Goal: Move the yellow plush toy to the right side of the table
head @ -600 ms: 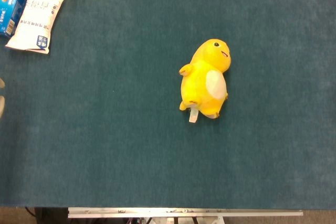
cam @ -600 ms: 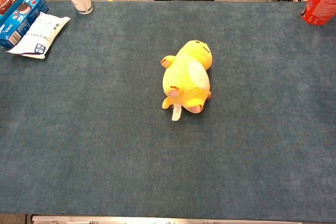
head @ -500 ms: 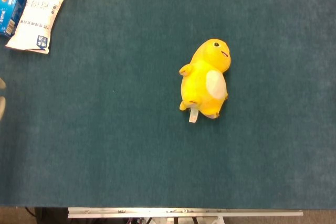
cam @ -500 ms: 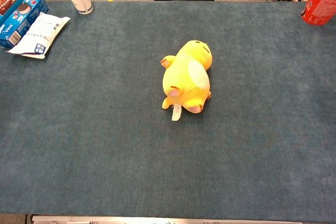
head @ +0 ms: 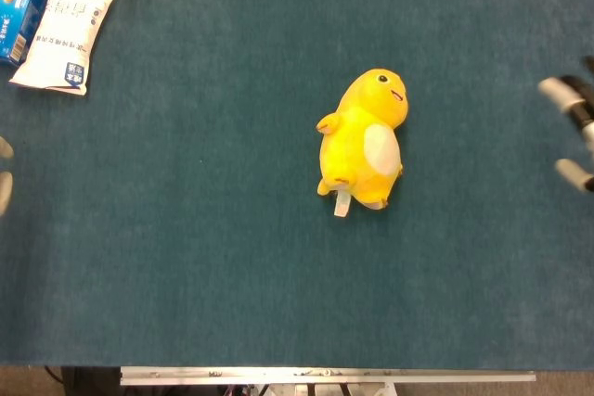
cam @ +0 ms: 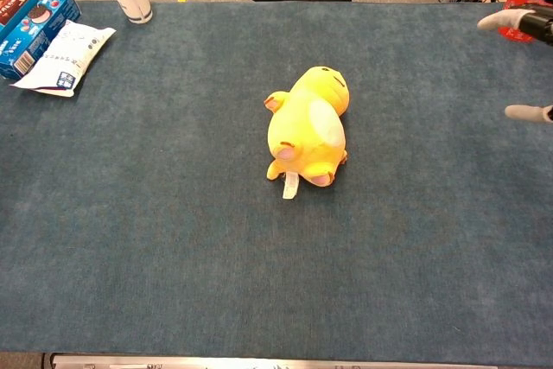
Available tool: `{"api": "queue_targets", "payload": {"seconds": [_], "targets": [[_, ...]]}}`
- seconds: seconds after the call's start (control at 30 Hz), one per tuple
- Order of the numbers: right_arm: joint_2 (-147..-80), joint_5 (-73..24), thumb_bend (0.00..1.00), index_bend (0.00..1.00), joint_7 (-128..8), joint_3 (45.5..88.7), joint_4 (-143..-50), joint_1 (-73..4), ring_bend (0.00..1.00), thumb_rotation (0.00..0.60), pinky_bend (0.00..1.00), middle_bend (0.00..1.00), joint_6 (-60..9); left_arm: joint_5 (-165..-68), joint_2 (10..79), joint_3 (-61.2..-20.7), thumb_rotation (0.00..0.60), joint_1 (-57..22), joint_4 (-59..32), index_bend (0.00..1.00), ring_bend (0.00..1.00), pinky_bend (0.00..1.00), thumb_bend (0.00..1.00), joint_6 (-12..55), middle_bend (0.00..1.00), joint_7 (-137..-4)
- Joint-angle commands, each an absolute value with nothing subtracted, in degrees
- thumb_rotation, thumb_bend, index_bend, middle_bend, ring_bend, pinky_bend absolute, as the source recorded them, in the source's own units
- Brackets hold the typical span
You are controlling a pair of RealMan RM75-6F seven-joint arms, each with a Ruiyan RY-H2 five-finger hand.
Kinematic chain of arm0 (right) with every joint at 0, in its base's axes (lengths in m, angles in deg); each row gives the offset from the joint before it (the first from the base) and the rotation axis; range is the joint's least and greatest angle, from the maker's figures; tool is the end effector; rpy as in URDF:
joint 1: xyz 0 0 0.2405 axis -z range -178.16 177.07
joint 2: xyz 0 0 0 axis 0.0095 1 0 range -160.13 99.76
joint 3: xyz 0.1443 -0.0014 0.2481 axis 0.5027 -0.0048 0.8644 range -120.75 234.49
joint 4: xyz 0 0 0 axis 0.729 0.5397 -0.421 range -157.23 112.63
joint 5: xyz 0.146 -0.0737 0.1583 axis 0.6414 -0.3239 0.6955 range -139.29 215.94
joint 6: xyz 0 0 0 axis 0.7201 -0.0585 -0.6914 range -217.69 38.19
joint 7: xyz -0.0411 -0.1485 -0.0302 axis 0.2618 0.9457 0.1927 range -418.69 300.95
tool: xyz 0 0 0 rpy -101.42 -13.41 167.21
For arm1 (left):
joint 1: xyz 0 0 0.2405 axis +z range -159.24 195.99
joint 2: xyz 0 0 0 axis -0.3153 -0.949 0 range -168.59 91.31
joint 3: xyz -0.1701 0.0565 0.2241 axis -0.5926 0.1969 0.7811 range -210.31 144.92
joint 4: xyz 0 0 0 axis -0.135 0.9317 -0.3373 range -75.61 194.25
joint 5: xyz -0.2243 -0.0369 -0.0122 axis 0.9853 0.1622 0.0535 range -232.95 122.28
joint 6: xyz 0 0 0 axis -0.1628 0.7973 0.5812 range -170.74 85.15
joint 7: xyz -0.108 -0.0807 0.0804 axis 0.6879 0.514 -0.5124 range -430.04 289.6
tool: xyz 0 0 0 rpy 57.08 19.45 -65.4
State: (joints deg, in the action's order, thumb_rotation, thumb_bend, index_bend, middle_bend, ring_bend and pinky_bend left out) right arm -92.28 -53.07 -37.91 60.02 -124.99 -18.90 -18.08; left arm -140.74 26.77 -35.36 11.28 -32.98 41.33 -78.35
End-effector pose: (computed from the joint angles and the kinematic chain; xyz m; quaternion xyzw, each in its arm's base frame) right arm -0.2510 -0.2557 0.1141 0.7538 -0.2516 0.3456 0.4990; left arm -0.3385 0.2103 0.1459 -0.6250 -0.3473 -0.3580 0.6005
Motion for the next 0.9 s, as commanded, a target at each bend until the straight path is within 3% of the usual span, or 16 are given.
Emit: {"api": "queue_targets", "payload": {"seconds": [0.03,0.37,0.9], "targets": [[-93.17,-57.38,0.14,0.35,-38.58,59.04,-126.07,-22.45,0.03,0.600,0.00,0.25,-22.09,-140.79,26.63,-35.31,0.600,11.51,-33.13,0.45,0.33,0.41,0.39,41.69,0.43,-78.26],[-98.94,-62.18,0.14,0.40,-38.01,55.98,-124.84,-28.09,0.03,0.600,0.00,0.25,-31.02,-140.63,25.58,-35.14,0.600,12.75,-33.38,0.45,0.33,0.42,0.39,43.19,0.43,-77.29],[-112.36,-70.62,0.14,0.45,-30.14,55.11,-111.36,-32.04,0.03,0.600,0.00,0.25,-29.88,-140.61,25.43,-35.32,0.600,13.20,-32.68,0.45,0.33,0.41,0.39,43.64,0.43,-76.12]]}}
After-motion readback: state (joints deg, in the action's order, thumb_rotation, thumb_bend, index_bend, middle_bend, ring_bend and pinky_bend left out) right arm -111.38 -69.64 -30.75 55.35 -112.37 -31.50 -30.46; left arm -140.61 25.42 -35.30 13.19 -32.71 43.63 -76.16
